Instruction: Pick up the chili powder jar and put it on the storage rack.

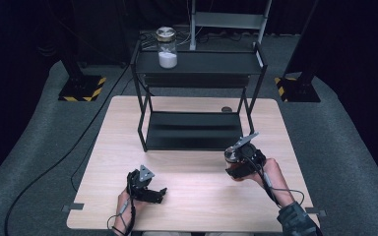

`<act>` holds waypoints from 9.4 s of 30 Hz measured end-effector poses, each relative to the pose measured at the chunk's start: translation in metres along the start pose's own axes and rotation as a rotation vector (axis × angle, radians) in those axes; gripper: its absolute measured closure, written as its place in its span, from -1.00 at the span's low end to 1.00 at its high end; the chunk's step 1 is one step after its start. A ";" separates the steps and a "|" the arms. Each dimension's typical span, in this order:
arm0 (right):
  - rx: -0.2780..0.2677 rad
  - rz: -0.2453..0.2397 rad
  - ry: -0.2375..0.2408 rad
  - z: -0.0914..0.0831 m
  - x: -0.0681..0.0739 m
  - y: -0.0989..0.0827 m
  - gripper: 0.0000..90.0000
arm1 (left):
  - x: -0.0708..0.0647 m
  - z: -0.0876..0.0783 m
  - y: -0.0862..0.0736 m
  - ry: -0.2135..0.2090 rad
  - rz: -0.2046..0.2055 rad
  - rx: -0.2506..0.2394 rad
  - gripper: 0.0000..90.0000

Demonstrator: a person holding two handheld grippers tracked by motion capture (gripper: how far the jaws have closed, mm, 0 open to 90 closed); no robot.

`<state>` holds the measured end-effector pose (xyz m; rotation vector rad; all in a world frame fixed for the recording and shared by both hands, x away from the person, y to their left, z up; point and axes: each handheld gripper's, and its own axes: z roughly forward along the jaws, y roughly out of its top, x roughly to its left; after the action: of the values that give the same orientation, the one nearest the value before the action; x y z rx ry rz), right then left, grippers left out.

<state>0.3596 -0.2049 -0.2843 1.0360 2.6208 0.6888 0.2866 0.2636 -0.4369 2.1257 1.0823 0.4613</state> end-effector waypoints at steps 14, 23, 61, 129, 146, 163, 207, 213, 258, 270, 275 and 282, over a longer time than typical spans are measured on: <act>0.013 -0.024 -0.038 -0.010 -0.006 0.029 -0.32 | 0.000 0.000 0.000 0.000 0.000 0.000 -1.00; 0.022 -0.041 -0.058 -0.018 -0.009 0.047 -0.31 | 0.000 0.000 0.000 0.000 0.000 0.000 -1.00; 0.069 -0.083 -0.128 -0.050 -0.017 0.111 -0.31 | 0.000 0.000 0.000 -0.001 0.000 0.000 -1.00; 0.085 -0.076 -0.258 -0.117 -0.031 0.179 -0.31 | 0.000 0.000 0.000 -0.002 -0.003 0.001 -1.00; 0.045 -0.058 -0.306 -0.133 -0.030 0.189 -0.31 | 0.000 0.000 0.000 -0.002 -0.003 0.001 -1.00; -0.022 -0.028 -0.328 -0.146 -0.032 0.195 -0.31 | 0.000 0.000 0.000 -0.002 -0.003 0.001 -1.00; -0.284 0.120 -0.352 -0.141 -0.050 0.187 -0.31 | 0.000 0.000 0.000 -0.002 -0.003 0.001 -1.00; -0.333 0.153 -0.347 -0.134 -0.057 0.182 -0.31 | 0.000 0.000 0.000 -0.002 -0.002 0.001 -1.00; -0.498 0.311 -0.298 -0.086 -0.081 0.163 -0.31 | 0.001 0.000 0.000 -0.003 -0.003 0.001 -1.00; -0.505 0.315 -0.286 -0.086 -0.084 0.161 -0.32 | 0.000 0.000 0.000 -0.002 -0.002 0.001 -1.00; -0.494 0.319 -0.283 -0.087 -0.084 0.163 -0.32 | 0.000 0.000 0.000 -0.002 -0.002 0.000 -1.00; -0.467 0.319 -0.286 -0.091 -0.083 0.166 -0.64 | 0.000 0.000 0.000 -0.003 -0.003 0.001 -1.00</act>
<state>0.4811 -0.1872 -0.1177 1.2929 1.9413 1.0667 0.2870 0.2639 -0.4367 2.1249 1.0842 0.4567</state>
